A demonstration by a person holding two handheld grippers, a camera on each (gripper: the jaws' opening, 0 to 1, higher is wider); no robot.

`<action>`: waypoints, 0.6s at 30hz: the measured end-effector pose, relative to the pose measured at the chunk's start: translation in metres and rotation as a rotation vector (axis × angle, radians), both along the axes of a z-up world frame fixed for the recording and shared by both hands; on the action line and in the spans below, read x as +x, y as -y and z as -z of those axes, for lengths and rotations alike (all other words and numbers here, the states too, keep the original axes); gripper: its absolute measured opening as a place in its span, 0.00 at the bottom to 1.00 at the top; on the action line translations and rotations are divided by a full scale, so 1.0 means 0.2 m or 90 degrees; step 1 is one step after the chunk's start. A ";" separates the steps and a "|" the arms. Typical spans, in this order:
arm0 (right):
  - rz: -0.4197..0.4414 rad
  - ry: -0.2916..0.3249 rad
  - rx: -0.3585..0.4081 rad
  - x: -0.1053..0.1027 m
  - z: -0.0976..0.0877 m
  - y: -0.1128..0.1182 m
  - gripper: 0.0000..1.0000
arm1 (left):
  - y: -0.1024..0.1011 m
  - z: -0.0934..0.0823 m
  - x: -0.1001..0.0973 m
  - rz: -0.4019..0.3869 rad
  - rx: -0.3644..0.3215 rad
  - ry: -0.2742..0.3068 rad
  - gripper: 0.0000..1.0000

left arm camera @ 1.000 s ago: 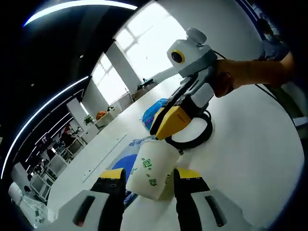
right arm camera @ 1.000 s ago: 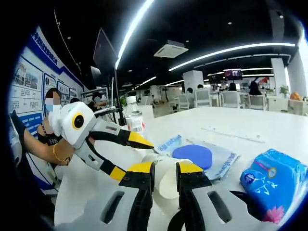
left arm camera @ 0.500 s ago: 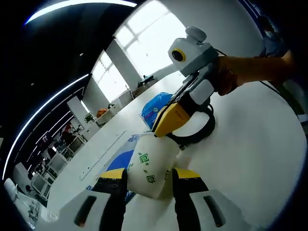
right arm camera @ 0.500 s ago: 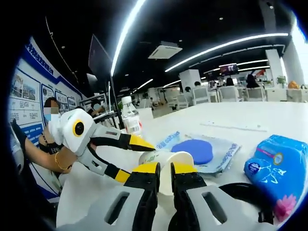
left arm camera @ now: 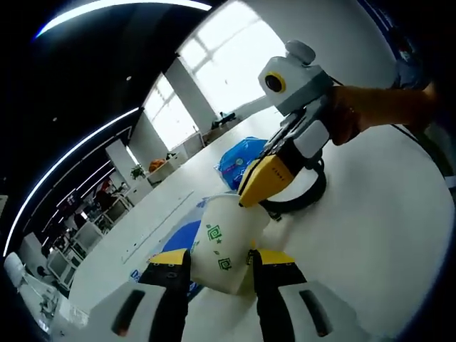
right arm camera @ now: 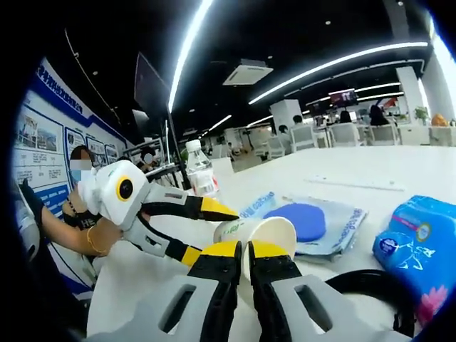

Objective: Arrange the tabletop items into an orderly group along one side of the table until the central work area is clear of visible clutter.

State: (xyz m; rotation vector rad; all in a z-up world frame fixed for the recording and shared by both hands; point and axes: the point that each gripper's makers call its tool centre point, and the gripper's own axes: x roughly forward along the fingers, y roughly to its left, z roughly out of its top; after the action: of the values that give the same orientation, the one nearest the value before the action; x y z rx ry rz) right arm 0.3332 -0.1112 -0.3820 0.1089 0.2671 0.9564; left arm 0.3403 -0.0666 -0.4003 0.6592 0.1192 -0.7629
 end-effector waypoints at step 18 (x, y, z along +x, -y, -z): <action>-0.053 0.040 -0.042 -0.06 -0.11 -0.20 0.01 | -0.12 0.04 -0.01 -0.031 -0.016 -0.017 0.33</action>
State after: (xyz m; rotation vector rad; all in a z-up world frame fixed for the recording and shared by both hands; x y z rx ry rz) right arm 0.3219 -0.0708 -0.3598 0.0064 0.2466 1.0305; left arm 0.3379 -0.0423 -0.4075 0.6196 0.1499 -0.7256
